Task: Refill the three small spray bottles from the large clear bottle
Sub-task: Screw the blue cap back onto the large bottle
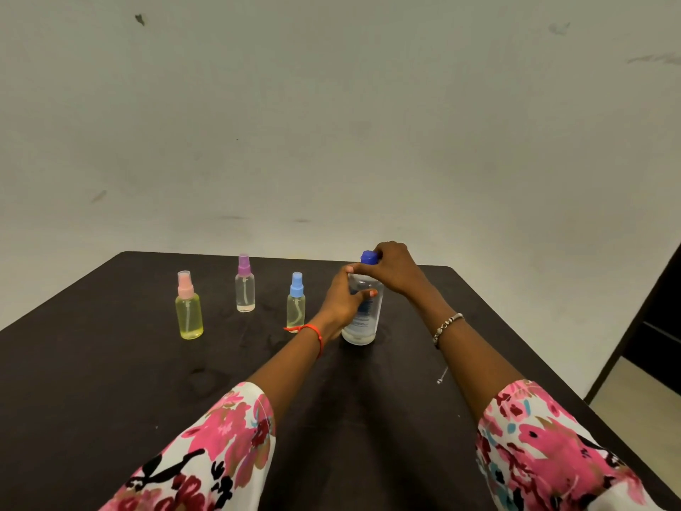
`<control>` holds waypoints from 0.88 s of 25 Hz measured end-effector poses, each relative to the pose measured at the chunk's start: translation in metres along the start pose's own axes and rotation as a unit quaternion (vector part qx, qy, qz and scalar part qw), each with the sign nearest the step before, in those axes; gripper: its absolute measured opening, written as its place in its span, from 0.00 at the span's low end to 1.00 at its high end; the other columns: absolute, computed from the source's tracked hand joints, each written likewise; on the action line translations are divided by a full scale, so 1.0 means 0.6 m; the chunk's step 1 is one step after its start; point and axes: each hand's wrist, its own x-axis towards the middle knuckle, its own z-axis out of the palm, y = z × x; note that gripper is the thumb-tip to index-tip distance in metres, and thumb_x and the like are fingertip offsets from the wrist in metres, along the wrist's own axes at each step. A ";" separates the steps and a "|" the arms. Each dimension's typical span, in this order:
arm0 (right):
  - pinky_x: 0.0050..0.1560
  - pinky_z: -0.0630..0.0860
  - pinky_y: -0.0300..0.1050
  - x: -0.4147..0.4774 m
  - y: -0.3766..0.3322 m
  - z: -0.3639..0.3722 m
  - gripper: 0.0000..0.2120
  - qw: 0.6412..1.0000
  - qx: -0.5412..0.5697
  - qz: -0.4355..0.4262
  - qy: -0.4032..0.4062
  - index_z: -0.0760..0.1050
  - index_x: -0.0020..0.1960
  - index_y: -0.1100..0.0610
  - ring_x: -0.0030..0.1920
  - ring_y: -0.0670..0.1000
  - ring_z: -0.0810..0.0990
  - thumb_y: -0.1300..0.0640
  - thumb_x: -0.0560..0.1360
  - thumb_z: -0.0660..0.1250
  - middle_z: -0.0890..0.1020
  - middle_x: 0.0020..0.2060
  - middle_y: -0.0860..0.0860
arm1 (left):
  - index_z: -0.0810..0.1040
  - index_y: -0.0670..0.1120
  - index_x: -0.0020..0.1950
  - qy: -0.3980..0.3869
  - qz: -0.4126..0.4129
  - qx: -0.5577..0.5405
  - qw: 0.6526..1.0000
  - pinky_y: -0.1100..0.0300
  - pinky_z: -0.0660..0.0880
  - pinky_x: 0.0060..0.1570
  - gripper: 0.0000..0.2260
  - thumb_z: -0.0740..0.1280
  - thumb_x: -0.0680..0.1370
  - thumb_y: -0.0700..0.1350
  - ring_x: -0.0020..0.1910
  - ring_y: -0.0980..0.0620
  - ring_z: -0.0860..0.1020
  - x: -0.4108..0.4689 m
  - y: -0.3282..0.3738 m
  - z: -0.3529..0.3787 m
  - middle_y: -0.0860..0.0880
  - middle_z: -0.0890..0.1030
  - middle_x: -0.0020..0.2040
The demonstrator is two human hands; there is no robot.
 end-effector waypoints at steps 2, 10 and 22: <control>0.41 0.67 0.37 -0.002 0.002 -0.007 0.20 0.999 0.040 -0.015 -0.006 0.73 0.57 0.61 0.45 0.50 0.72 0.49 0.71 0.69 0.75 0.46 0.54 | 0.61 0.46 0.70 0.000 -0.005 -0.003 1.000 0.53 0.67 0.64 0.24 0.65 0.76 0.39 0.68 0.45 0.68 0.002 0.000 0.000 0.44 0.69 0.69; 0.37 0.69 0.34 0.004 0.018 0.000 0.13 0.996 0.042 -0.045 0.058 0.79 0.46 0.63 0.41 0.52 0.76 0.54 0.69 0.72 0.81 0.43 0.60 | 0.60 0.47 0.71 -0.003 -0.003 -0.015 1.000 0.52 0.67 0.66 0.26 0.65 0.75 0.37 0.68 0.45 0.68 0.001 -0.002 -0.001 0.44 0.67 0.70; 0.34 0.68 0.35 -0.008 0.009 -0.004 0.11 0.998 0.044 -0.041 0.034 0.79 0.44 0.67 0.38 0.53 0.76 0.57 0.70 0.70 0.81 0.37 0.61 | 0.62 0.46 0.69 0.000 -0.002 -0.007 1.000 0.57 0.68 0.59 0.24 0.66 0.75 0.38 0.66 0.46 0.70 0.008 -0.006 0.000 0.43 0.69 0.69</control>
